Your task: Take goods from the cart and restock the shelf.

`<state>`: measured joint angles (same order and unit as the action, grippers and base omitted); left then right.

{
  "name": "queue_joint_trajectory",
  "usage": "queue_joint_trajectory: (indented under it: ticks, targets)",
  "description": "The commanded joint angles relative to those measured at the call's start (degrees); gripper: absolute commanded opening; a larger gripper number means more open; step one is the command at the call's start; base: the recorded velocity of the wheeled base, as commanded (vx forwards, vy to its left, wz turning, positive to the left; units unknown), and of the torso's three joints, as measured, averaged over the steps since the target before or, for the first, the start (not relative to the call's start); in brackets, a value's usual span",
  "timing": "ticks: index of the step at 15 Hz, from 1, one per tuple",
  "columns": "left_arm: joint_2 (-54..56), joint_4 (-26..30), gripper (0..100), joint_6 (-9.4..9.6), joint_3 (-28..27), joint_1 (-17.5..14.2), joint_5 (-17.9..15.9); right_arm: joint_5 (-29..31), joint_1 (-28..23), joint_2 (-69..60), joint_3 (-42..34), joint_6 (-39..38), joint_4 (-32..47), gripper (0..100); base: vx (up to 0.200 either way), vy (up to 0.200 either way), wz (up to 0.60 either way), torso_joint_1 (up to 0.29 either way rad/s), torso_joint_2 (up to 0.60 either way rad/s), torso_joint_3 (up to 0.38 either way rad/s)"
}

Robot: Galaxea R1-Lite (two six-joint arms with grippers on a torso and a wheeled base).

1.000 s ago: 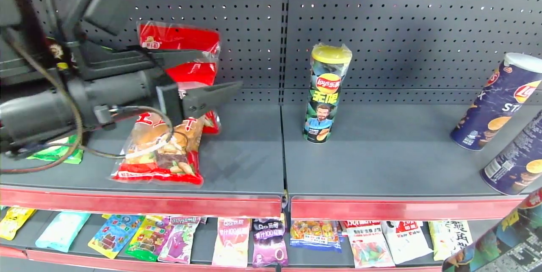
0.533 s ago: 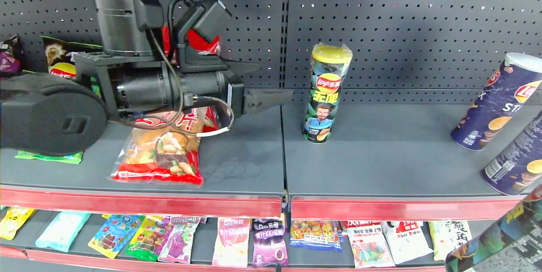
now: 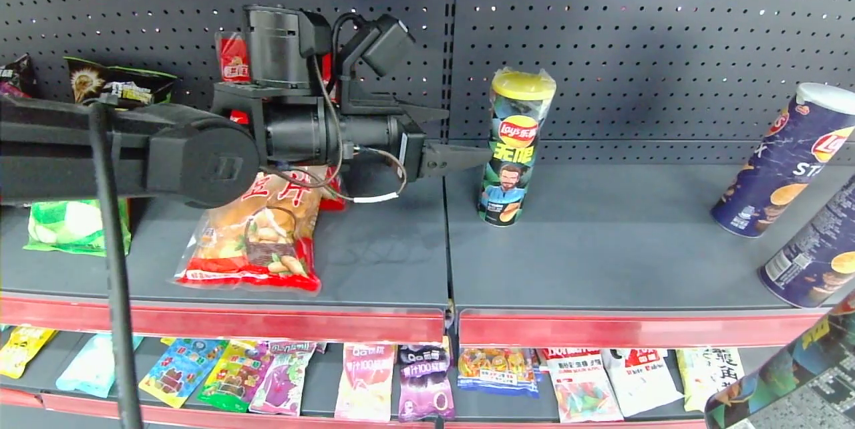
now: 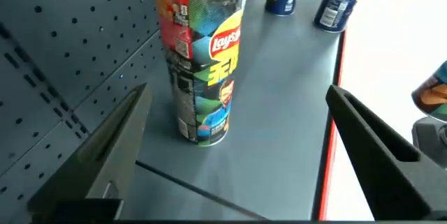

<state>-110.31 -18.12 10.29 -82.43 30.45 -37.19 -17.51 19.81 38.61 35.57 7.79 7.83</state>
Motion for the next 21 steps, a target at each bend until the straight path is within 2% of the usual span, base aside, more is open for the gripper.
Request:
queue_joint_trajectory:
  ticks: [1,6,14,18,21]
  targets:
    - [-2.7,0.1,100,0.26,-2.6,0.0,-0.1,0.0,0.0,0.0,0.0,0.0,0.0,0,0.0,0.0,0.0,0.0,0.0,0.0]
    - [-8.6,0.1,100,0.35,-8.7,0.0,-0.5,0.0,0.0,-0.1,-0.1,-0.1,0.0,0,0.0,0.0,0.0,0.0,0.0,0.0]
    - [-16.3,2.8,100,0.35,-19.7,0.0,-4.9,0.4,-0.3,-0.4,-0.2,-0.1,0.1,0,0.0,0.0,0.0,0.0,0.0,0.0]
    - [-18.0,3.8,100,0.35,-21.4,0.4,-6.8,0.9,-0.3,-0.3,-0.2,-0.1,0.1,0,0.0,0.0,0.0,0.0,0.0,0.0]
    - [-20.1,4.3,100,0.26,-24.7,0.6,-8.7,0.9,-0.3,-0.2,-0.2,-0.1,0.1,0,0.0,0.0,0.0,0.0,0.0,0.0]
